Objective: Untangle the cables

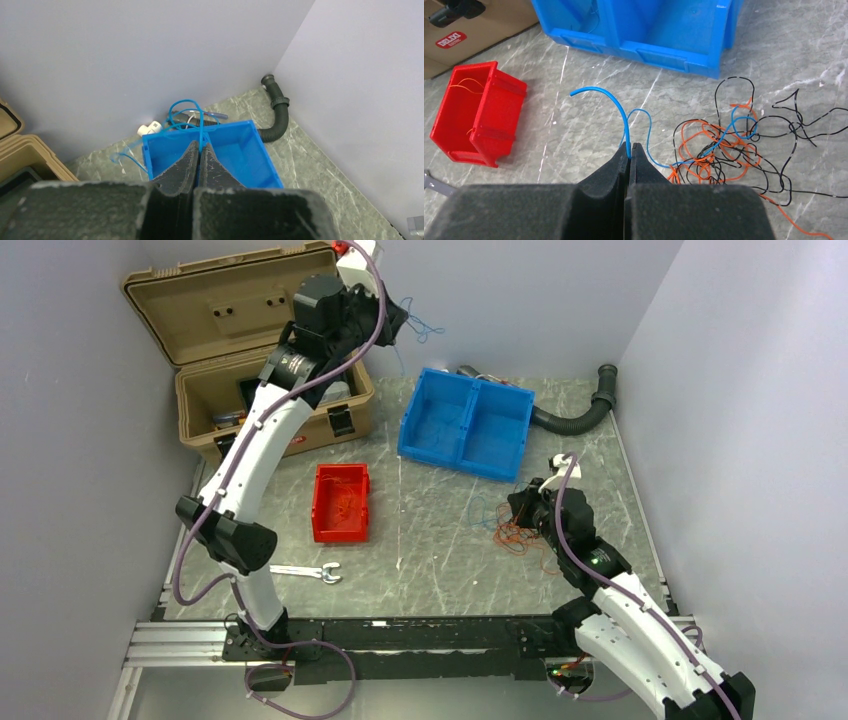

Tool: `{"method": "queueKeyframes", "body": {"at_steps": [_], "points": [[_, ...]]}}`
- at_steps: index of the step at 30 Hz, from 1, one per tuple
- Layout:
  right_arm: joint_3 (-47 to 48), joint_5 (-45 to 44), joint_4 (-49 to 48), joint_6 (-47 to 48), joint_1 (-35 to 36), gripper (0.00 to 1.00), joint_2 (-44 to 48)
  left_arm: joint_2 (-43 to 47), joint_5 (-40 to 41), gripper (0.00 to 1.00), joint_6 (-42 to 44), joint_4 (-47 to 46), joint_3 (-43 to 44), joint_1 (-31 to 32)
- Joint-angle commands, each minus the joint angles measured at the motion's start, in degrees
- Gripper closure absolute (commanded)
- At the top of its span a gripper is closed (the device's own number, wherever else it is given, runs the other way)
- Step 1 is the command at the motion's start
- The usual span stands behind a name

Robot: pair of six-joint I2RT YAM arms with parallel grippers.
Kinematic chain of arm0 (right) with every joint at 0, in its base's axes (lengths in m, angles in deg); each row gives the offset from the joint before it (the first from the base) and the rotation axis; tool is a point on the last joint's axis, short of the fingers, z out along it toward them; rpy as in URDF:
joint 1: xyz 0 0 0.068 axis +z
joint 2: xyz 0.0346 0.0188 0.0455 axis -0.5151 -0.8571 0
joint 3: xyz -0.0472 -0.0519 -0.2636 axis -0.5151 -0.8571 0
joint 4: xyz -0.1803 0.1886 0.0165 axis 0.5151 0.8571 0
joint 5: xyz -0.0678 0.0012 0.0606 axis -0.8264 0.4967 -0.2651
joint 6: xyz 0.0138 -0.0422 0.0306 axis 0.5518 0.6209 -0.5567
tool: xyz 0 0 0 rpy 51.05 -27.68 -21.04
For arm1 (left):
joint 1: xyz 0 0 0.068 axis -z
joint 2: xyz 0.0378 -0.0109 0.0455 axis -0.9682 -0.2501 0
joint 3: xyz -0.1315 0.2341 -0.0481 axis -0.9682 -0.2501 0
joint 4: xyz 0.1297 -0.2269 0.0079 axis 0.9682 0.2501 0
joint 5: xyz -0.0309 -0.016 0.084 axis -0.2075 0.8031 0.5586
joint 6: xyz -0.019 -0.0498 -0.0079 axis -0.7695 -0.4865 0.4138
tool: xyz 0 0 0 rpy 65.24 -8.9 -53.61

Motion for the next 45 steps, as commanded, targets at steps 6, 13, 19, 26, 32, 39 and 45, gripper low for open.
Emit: {"method": "queueKeyframes", "body": {"at_steps": [6, 13, 19, 26, 32, 39, 45], "points": [[3.15, -0.72, -0.04, 0.77, -0.02, 1.00, 0.78, 0.88, -5.18, 1.00, -2.45, -6.32, -0.43, 0.23], [3.85, -0.96, 0.68, 1.01, 0.04, 1.00, 1.17, -3.46, -10.39, 1.00, -8.88, -11.24, -2.94, 0.24], [3.82, -0.89, 0.64, 0.89, -0.01, 1.00, 1.17, -6.72, -11.68, 1.00, -10.69, -15.92, -7.62, 0.25], [3.70, -1.31, 1.03, 1.09, -0.05, 1.00, 1.44, -12.94, -10.61, 1.00, -11.52, -16.59, -10.65, -0.12], [3.67, -1.45, 1.10, 1.15, -0.05, 1.00, 1.20, -16.42, -8.16, 0.99, -12.15, -16.28, -14.88, -0.77], [5.65, 0.14, 1.07, 1.80, -0.10, 1.00, -1.03, -16.84, -12.02, 0.17, -8.76, -5.87, -10.78, -0.43], [13.79, 7.43, 2.61, 3.40, -0.08, 1.00, -7.32, -4.33, -18.47, 0.01, -4.66, -7.38, -21.43, 0.79]]}}
